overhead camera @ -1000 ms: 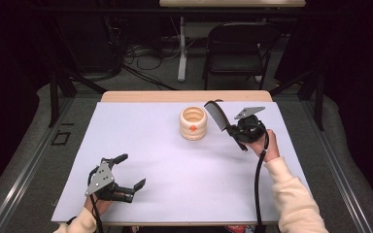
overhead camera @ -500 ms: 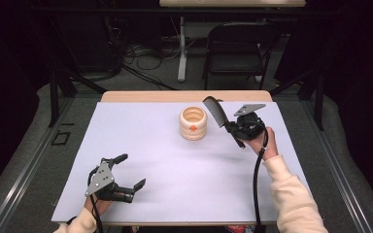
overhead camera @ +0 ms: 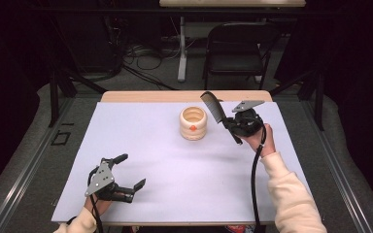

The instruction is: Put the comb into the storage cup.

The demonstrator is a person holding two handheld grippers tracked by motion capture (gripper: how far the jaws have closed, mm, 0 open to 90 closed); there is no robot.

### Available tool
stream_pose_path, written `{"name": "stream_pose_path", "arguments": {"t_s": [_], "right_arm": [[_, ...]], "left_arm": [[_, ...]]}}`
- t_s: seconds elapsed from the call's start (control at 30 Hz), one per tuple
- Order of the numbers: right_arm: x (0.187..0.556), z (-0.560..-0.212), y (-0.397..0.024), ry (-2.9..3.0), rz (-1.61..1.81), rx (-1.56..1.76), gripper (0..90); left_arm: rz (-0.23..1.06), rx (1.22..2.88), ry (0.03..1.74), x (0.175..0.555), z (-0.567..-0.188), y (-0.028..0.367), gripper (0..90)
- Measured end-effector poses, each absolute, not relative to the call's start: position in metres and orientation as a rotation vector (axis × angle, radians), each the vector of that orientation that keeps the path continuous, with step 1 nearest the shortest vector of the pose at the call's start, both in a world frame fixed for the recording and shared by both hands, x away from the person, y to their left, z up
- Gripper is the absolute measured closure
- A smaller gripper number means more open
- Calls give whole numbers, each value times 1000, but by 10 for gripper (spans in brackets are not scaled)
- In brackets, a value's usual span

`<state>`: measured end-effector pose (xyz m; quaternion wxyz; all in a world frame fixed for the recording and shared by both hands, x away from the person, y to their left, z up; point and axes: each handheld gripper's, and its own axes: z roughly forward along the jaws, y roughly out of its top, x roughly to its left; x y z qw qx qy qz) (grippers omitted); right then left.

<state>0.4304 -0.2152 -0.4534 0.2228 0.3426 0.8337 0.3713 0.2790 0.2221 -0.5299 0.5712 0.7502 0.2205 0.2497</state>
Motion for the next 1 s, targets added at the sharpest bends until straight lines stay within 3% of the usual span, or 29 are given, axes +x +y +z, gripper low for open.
{"name": "stream_pose_path", "arguments": {"t_s": [1.0], "right_arm": [[437,-437,-200,2285,1050,906,722]], "left_arm": [[586,1756,520,279,-530,222,2]]}}
